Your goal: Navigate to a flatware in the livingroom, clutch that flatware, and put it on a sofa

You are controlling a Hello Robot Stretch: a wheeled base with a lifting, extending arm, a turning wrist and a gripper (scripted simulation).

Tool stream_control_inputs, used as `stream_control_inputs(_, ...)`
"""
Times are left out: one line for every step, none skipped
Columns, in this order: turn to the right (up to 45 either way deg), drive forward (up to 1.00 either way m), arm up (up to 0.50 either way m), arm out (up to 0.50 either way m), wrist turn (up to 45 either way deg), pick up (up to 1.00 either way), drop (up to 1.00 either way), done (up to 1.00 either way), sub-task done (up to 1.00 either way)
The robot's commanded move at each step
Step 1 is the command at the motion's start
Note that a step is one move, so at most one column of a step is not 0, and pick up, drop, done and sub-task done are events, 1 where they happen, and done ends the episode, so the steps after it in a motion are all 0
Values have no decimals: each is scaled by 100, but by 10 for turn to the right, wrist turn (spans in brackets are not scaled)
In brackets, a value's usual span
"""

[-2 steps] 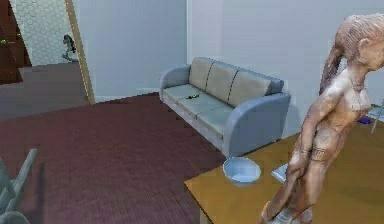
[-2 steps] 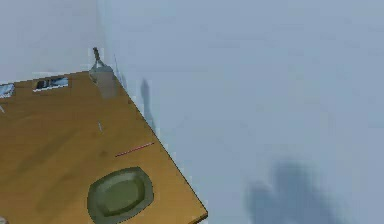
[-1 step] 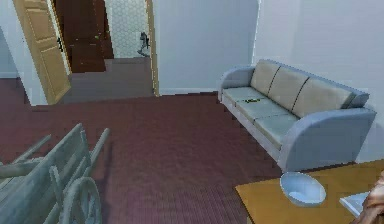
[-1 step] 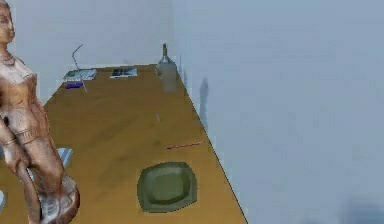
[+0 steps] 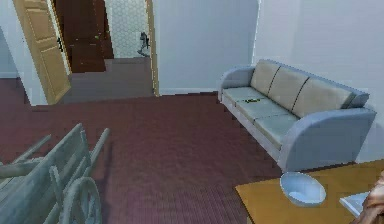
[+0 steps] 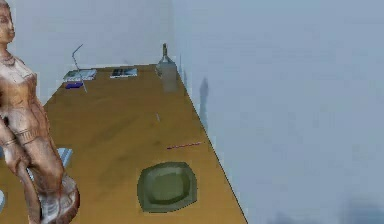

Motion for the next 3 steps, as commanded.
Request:
stream_control_inputs(0, 0, 18, 0, 0, 0, 0, 0, 0)
stream_control_inputs(0, 0, 0, 14, 0, 0, 0, 0, 0)
stream_control_inputs(0, 0, 0, 0, 450, 0, 0, 0, 0)
